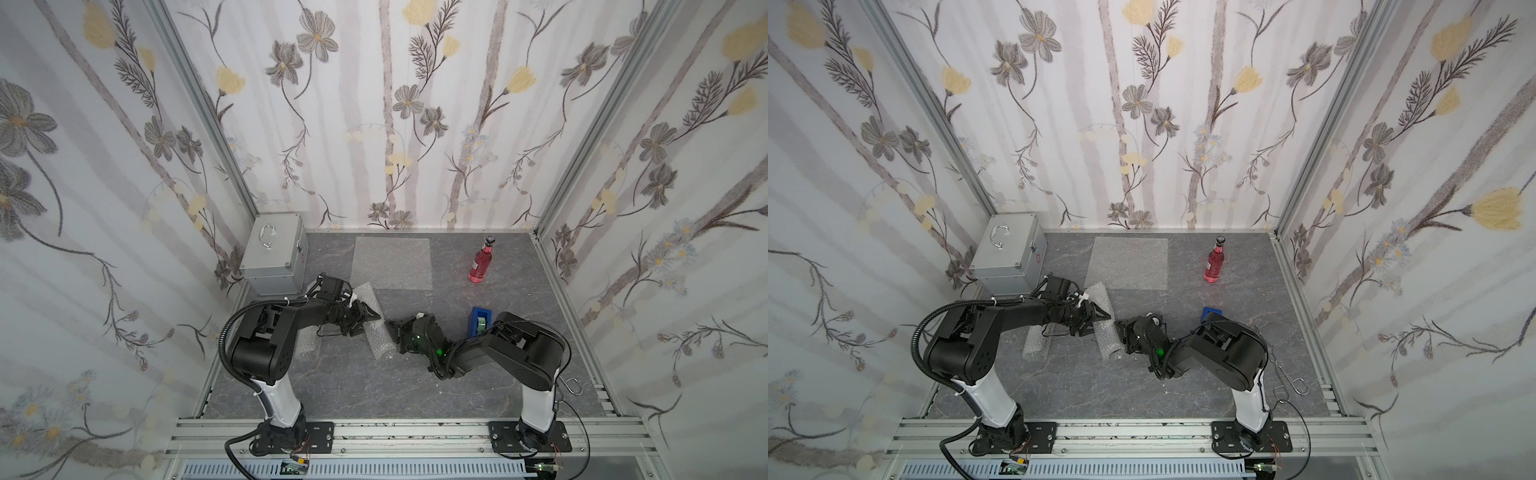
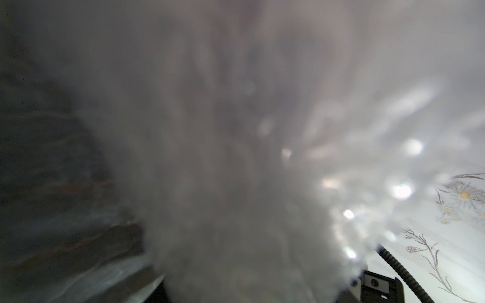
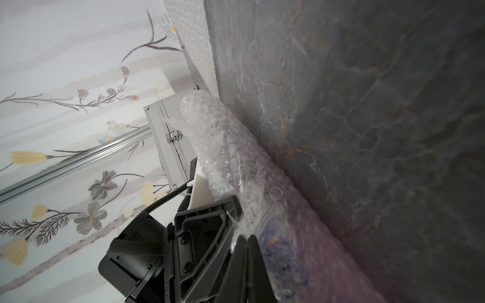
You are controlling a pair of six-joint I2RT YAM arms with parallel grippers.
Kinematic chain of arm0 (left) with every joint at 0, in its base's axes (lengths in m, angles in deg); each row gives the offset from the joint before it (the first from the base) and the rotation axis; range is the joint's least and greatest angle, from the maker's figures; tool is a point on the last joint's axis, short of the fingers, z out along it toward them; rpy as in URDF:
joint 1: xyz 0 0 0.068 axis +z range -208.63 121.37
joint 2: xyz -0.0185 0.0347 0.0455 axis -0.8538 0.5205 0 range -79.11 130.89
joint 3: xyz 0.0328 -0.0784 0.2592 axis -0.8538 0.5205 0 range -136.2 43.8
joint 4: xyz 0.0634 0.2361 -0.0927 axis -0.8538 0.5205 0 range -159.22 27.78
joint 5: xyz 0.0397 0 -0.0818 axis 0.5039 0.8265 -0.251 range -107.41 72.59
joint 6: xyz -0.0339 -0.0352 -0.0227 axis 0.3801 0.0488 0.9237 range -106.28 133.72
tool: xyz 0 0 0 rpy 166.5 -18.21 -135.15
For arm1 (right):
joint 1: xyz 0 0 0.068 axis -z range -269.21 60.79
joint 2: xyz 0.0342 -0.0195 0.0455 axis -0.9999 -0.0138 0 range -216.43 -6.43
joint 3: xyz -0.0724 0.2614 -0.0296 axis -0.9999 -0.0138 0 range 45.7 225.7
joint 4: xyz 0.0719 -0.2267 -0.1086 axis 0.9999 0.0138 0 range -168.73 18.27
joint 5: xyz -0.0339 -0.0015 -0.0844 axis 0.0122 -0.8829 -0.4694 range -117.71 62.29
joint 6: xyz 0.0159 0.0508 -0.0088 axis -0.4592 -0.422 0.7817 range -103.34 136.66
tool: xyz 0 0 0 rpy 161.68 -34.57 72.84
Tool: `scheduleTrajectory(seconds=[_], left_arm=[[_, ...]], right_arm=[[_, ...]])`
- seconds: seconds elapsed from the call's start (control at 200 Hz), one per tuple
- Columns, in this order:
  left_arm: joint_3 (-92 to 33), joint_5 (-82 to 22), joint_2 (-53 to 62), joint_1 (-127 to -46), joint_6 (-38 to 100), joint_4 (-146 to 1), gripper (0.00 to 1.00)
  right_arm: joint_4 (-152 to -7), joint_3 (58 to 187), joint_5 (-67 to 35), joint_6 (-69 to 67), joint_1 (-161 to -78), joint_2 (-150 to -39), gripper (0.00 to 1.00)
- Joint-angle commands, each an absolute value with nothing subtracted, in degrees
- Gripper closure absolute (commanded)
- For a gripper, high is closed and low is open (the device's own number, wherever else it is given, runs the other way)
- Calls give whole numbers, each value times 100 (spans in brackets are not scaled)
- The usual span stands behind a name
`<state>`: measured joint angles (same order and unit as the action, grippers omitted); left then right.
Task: Wrap wine bottles in bubble wrap
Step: Stick the tape on the bubble wrap.
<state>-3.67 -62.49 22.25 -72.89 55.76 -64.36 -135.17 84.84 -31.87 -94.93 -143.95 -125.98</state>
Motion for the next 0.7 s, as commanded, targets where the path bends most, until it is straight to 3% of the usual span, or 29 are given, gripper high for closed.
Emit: scheduleTrajectory(seconds=[0.0, 0.475, 0.695], left_arm=[[-292, -5401, 2247, -7283, 5591, -5642, 56], [-314, -5380, 2246, -7279, 5558, -5622, 56], [-303, -5382, 2206, -7287, 5555, -5631, 56]], right_arm=[[-13227, 8600, -2922, -9541, -14375, -12515, 99], [-10313, 9831, -2688, -7611, -14168, -11925, 93], [-10302, 9726, -2610, -7571, -14115, -11894, 93]])
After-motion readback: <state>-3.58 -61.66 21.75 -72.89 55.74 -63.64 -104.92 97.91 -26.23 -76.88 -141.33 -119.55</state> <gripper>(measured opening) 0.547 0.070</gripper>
